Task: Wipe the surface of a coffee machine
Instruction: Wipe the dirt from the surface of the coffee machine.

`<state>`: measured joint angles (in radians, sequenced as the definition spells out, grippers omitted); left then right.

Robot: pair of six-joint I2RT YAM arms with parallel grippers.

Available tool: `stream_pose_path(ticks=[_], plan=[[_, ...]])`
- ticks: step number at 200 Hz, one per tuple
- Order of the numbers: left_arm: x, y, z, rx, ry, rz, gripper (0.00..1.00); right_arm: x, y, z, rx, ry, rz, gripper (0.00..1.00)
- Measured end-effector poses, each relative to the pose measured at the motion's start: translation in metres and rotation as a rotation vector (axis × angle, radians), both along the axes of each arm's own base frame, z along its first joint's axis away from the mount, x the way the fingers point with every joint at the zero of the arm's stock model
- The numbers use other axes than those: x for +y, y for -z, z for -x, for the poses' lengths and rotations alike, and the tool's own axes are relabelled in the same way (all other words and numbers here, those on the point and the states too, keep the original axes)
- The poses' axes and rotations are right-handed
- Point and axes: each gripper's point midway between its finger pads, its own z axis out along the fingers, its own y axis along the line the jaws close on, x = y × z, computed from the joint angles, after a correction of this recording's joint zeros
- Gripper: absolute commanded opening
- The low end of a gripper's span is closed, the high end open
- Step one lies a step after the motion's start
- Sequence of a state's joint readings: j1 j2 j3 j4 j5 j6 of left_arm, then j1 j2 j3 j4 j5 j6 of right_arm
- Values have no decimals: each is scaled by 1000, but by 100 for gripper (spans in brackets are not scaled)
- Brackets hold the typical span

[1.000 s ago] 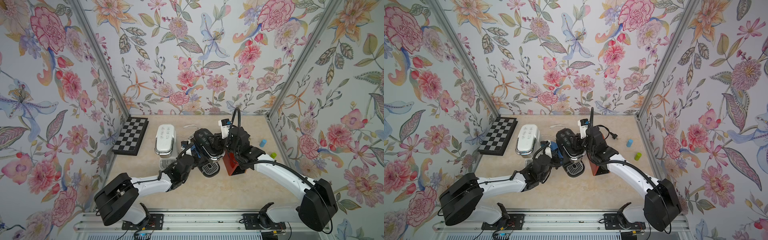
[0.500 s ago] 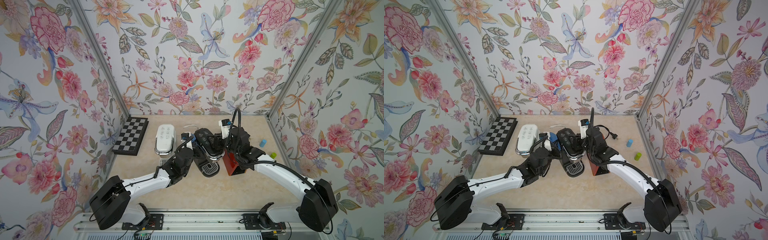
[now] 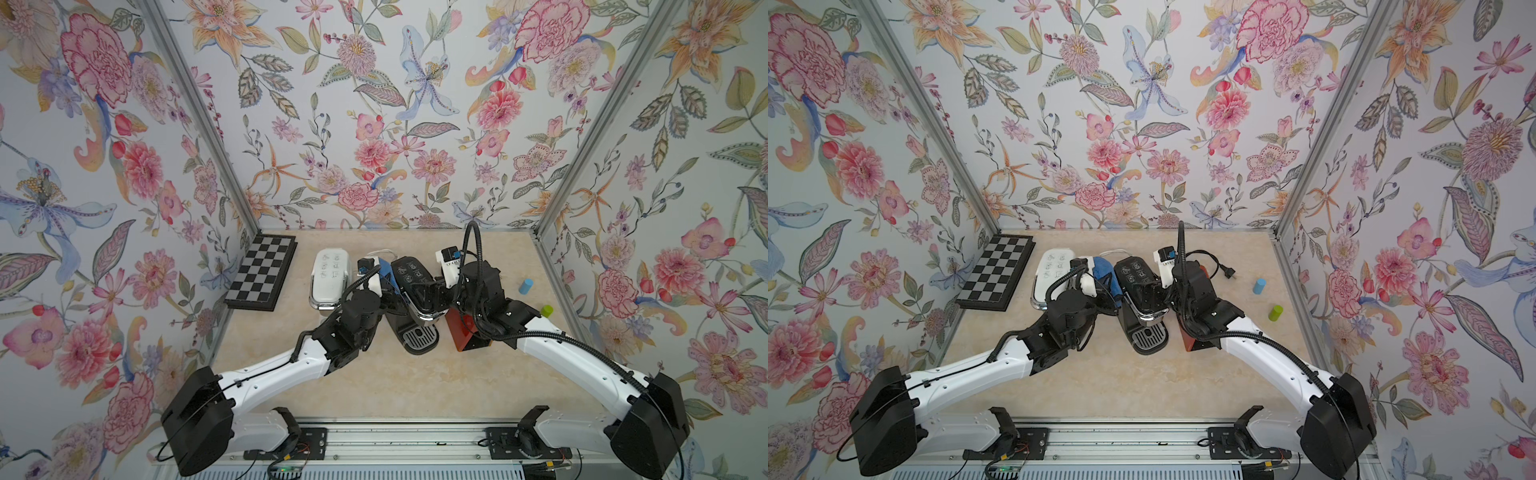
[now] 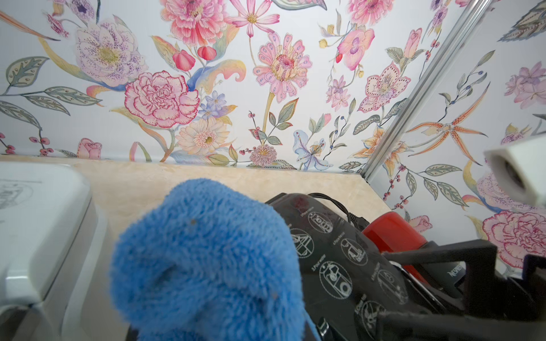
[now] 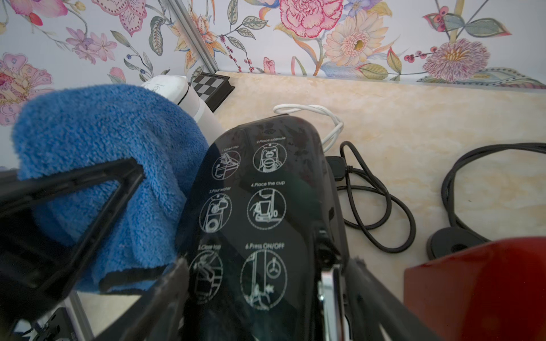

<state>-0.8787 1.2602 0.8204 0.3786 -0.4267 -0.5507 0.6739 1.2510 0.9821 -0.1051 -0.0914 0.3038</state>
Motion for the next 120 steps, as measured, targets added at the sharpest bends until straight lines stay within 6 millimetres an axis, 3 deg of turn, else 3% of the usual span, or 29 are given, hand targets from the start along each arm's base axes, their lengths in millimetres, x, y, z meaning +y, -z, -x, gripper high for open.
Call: stream_pose_path(ticks=[19,45,79,97,120], plan=[[4,-12,2,-14,-2,-8,0,-1,2,11,-20,-24,58,100],[16,-18,-1,-16,-20,-43,0,-3,2,20,-57,-32,130,100],[39,-28,-20,-14,-57,-79,0,-6,-1,27,-96,-38,193,100],[48,-44,-30,-30,-65,-84,0,-5,-3,30,-112,-36,227,100],[44,-72,-47,-67,-42,-81,0,-1,-6,35,-125,-51,244,100]])
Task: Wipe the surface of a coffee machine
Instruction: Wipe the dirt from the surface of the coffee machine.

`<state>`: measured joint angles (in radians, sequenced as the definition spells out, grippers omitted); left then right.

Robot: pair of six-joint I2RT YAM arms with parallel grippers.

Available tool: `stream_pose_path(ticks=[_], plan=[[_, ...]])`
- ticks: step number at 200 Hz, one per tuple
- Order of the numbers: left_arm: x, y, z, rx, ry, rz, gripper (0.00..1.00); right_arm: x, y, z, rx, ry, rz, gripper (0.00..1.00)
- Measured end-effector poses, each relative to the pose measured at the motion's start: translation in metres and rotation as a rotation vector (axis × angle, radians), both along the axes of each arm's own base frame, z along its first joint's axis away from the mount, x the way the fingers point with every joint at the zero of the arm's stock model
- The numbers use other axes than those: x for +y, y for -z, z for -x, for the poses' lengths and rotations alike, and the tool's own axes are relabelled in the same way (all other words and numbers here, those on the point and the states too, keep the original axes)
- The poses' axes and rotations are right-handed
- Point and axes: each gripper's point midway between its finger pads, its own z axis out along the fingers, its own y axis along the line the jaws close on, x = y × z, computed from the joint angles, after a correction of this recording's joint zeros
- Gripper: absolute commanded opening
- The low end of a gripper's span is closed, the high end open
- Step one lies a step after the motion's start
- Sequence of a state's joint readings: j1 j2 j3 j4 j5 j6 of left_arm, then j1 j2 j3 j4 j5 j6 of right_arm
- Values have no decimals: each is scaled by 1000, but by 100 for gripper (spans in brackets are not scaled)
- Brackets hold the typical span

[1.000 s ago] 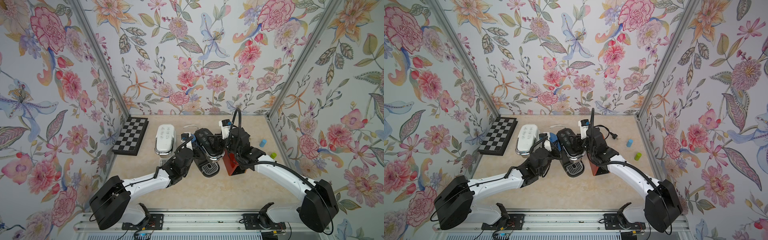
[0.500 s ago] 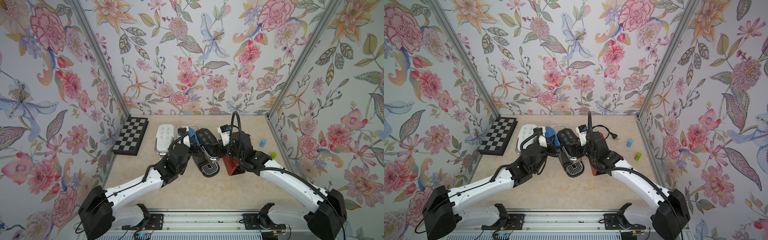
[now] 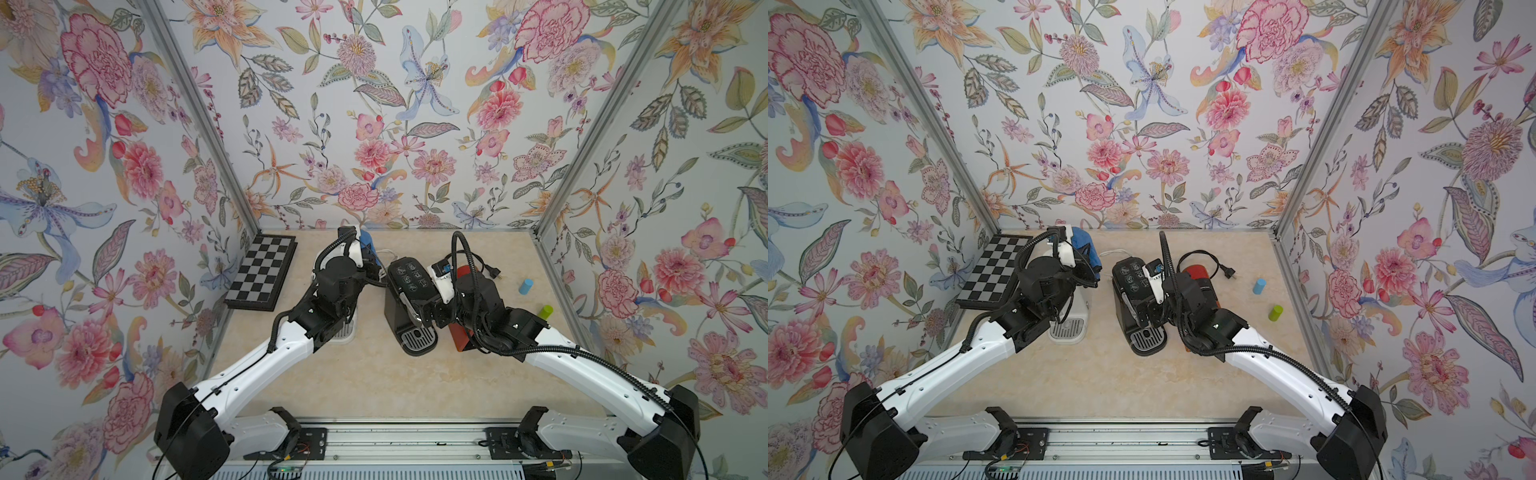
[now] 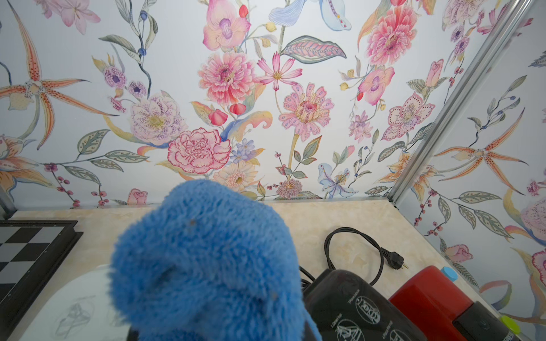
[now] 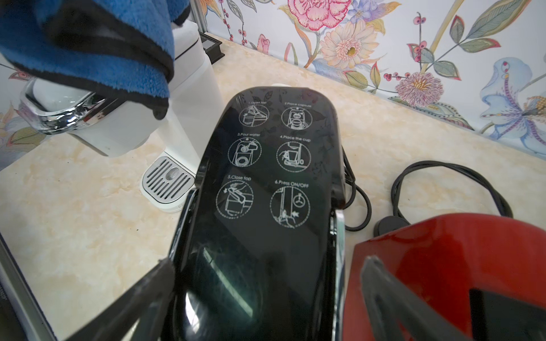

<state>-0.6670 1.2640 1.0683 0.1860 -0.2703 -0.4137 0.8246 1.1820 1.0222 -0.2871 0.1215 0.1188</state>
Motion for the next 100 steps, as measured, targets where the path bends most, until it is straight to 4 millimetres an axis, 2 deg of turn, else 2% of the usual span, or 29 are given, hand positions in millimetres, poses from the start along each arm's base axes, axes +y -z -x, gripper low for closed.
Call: stream_pose_path(ticks=[19,39,62,100], plan=[[-12,-15,-13,-19,39,-8,0,4,0,5,-3,-17,12,100],[-26,-16,-25,-20,79,-24,0,3,2,6,2,-16,21,100],[-39,1,-38,11,125,-41,0,3,3,7,5,-18,24,100],[-45,33,-63,63,174,-47,0,5,4,9,3,-22,30,100]])
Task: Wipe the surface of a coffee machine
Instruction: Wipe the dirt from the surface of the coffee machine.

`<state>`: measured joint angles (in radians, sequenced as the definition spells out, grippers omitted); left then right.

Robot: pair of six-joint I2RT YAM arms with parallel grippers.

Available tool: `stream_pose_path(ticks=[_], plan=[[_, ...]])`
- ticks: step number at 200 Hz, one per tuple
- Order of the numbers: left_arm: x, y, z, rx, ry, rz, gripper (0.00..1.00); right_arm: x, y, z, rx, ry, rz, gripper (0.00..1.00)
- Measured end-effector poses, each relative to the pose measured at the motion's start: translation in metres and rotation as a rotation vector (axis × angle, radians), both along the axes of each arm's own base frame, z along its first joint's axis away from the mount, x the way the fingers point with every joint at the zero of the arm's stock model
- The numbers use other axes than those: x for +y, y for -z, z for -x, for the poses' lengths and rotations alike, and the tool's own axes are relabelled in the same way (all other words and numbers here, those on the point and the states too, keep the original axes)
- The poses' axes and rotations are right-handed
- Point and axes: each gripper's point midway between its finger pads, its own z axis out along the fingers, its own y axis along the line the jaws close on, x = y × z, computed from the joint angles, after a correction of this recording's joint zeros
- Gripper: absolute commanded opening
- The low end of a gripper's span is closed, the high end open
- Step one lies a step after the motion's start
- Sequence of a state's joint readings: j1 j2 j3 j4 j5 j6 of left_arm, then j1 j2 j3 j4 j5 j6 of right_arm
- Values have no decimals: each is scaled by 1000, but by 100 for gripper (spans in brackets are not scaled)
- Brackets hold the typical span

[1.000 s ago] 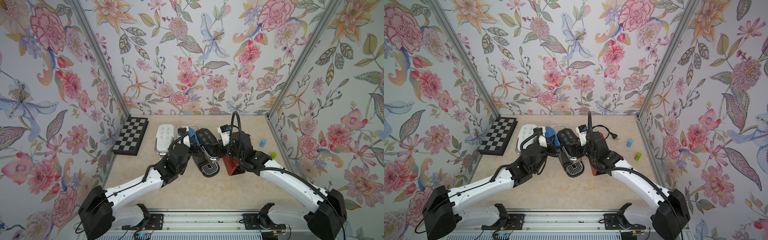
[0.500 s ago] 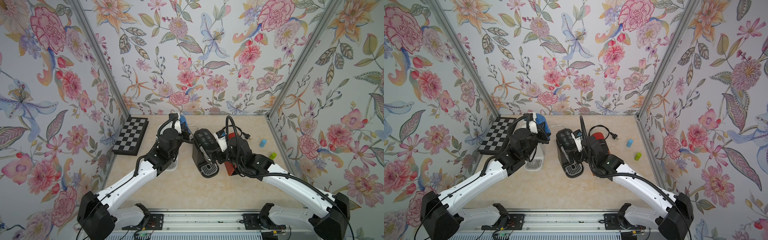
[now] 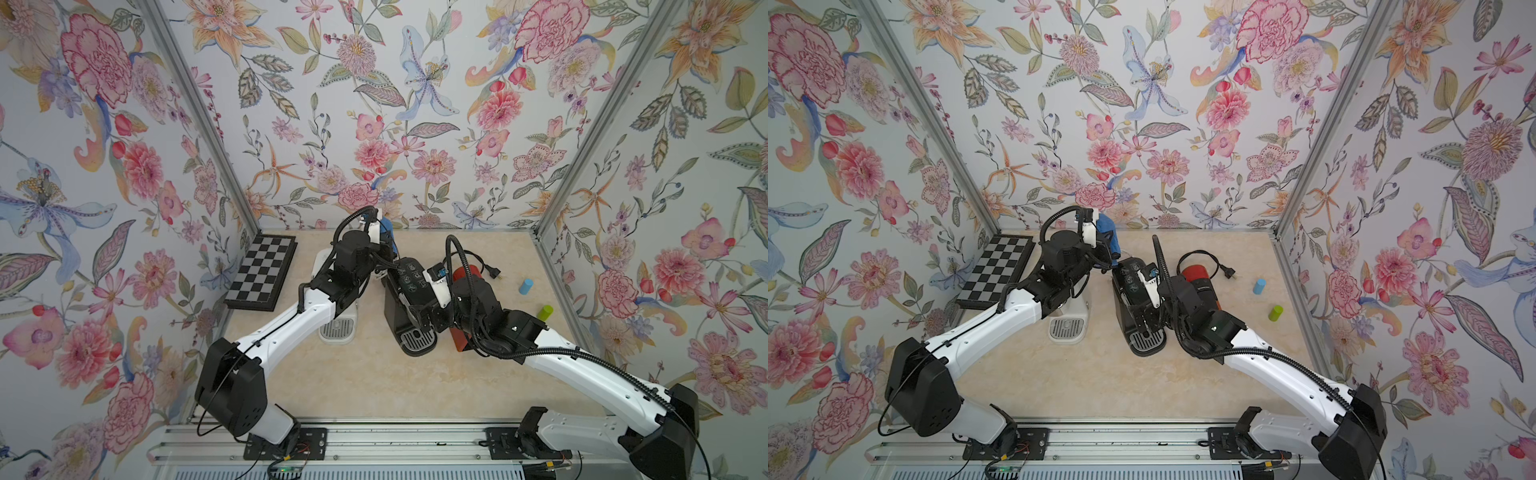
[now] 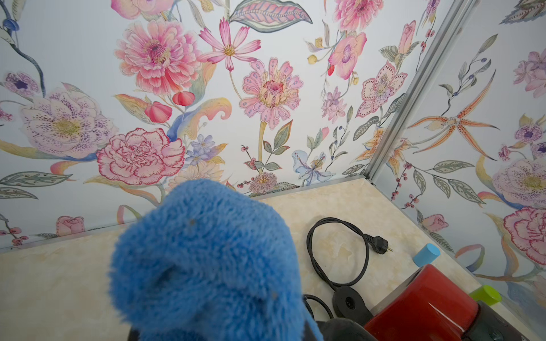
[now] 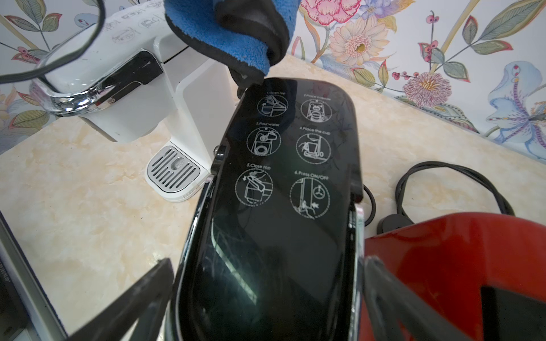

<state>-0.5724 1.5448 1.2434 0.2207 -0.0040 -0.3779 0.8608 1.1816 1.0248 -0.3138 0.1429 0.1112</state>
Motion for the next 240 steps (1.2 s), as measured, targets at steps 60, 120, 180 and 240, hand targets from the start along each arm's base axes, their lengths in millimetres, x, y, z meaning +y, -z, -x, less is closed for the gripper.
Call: stream_pose_path(ticks=[60,120,180,240], plan=[[-28,2,-25,5,148,73,0,-3,3,3,-5,5,-11,100],[-40,39,-8,69,242,147,0,-6,6,6,-8,10,-32,100],[-31,55,2,52,258,242,0,-10,7,5,-2,26,-57,100],[-23,53,15,47,258,270,0,-21,9,-1,38,25,-76,100]])
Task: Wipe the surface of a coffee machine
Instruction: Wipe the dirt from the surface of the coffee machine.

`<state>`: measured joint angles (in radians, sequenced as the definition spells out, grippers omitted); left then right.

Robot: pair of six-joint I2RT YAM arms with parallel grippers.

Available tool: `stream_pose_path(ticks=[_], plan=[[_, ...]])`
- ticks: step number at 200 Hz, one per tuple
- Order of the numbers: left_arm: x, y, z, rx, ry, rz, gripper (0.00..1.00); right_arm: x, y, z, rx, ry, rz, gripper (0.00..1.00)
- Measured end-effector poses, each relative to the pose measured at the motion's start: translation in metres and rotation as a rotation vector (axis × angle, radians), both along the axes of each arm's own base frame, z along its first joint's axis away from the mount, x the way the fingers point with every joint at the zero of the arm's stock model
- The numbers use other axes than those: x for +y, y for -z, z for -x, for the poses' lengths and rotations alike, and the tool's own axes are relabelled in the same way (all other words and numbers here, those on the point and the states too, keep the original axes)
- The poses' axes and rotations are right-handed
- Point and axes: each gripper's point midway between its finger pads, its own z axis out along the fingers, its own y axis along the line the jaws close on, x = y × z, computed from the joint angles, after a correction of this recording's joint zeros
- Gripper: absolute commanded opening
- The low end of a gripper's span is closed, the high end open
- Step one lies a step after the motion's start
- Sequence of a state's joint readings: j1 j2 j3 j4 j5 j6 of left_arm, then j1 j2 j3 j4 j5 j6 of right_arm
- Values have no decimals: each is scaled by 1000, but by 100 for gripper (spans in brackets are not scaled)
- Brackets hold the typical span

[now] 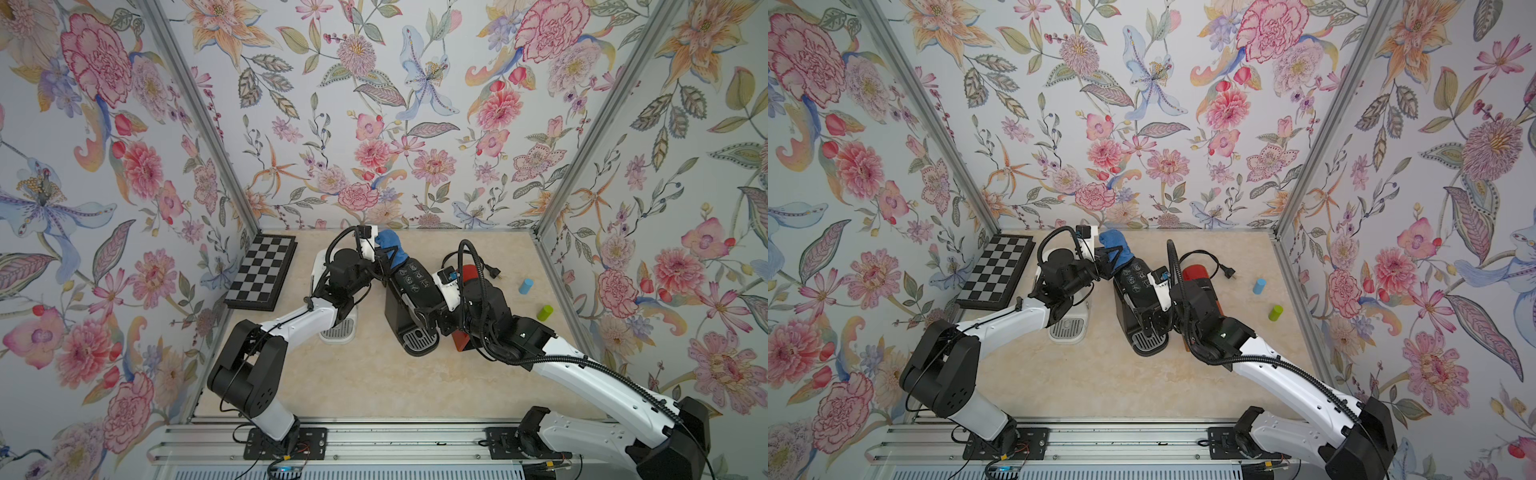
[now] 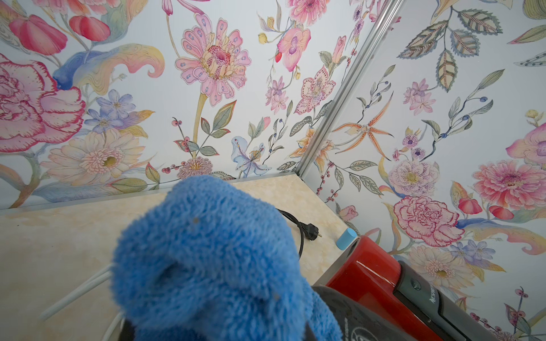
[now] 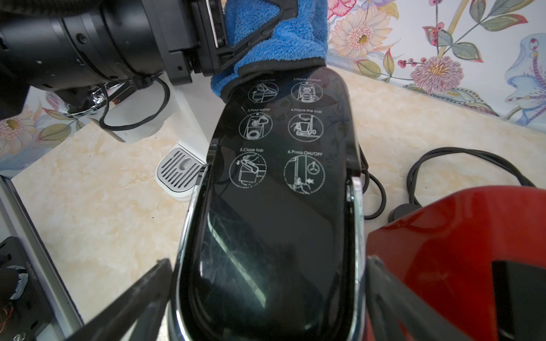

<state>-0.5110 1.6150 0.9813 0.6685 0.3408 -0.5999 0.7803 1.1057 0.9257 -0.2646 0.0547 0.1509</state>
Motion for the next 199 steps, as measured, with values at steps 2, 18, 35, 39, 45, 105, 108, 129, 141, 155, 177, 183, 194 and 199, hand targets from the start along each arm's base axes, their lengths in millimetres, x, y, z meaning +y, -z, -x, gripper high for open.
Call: stream_pose_path(ticks=[2,18,35,39,45,105,108,129,141,155,177,183,194,199], plan=[[0,0,0,0,0,0,0,-1,0,0,1,0,0,100],[-1,-1,3,0,4,3,0,-4,1,-3,9,0,-1,100],[-5,0,6,0,7,3,0,-6,1,-4,15,-4,-1,100],[-5,0,6,-1,6,3,0,-7,1,-4,16,-5,-1,100],[-6,-1,7,-1,4,3,0,-8,2,-5,18,-6,-1,100],[-9,-2,14,0,-7,-2,0,-21,1,-5,37,-9,9,100],[-10,-2,14,1,-8,-5,0,-21,1,-5,39,-9,10,100],[-13,-5,12,10,-8,-41,0,-23,0,-4,49,-8,14,100],[-16,-10,10,15,-14,-69,0,-24,0,-4,54,-8,18,100],[-20,-16,9,16,-29,-96,0,-24,0,-3,61,-7,23,100],[-25,-22,10,16,-85,-139,0,-24,-2,-4,72,-6,32,100],[-26,-21,10,17,-103,-151,0,-23,-1,-4,76,-6,36,100],[-26,-18,11,22,-138,-170,0,-23,-1,-4,84,-7,41,100],[-25,-17,11,25,-154,-178,0,-23,-1,-5,86,-7,43,100]])
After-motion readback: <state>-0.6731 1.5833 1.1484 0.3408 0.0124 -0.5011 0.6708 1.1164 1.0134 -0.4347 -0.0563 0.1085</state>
